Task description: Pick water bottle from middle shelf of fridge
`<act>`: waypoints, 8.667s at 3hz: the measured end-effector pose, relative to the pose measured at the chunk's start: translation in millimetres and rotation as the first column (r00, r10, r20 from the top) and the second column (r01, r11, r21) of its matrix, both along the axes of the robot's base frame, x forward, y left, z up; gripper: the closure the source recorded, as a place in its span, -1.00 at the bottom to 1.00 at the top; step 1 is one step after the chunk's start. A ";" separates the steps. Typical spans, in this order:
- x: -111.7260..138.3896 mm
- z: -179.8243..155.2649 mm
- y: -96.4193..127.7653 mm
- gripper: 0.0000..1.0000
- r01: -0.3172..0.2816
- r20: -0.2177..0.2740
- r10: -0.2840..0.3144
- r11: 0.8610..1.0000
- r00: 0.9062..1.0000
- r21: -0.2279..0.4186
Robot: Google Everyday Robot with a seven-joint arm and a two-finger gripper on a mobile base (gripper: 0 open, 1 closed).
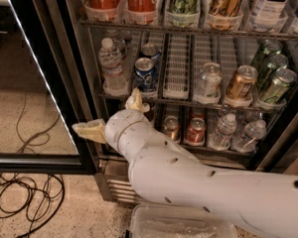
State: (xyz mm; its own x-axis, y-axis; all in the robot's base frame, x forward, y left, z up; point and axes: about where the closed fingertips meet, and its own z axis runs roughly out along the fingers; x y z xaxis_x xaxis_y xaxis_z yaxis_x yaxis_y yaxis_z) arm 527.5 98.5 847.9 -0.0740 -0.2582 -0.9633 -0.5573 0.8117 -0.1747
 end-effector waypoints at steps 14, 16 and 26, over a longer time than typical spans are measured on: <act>85.0 43.8 21.3 -0.48 0.344 0.308 -0.390 0.918 0.868 0.196; 91.8 50.3 5.9 -0.50 0.377 0.342 -0.422 0.906 0.839 0.193; 143.5 27.7 5.9 0.54 0.401 0.370 -0.404 0.912 0.837 0.090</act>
Offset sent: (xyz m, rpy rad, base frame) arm 0.0093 -0.0103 0.0152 0.0259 -0.0566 -0.0526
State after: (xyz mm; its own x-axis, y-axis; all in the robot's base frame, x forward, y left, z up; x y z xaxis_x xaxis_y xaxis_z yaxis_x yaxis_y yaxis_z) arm 671.0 104.4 875.6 0.1946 -0.2754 -0.9414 -0.0757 0.9527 -0.2943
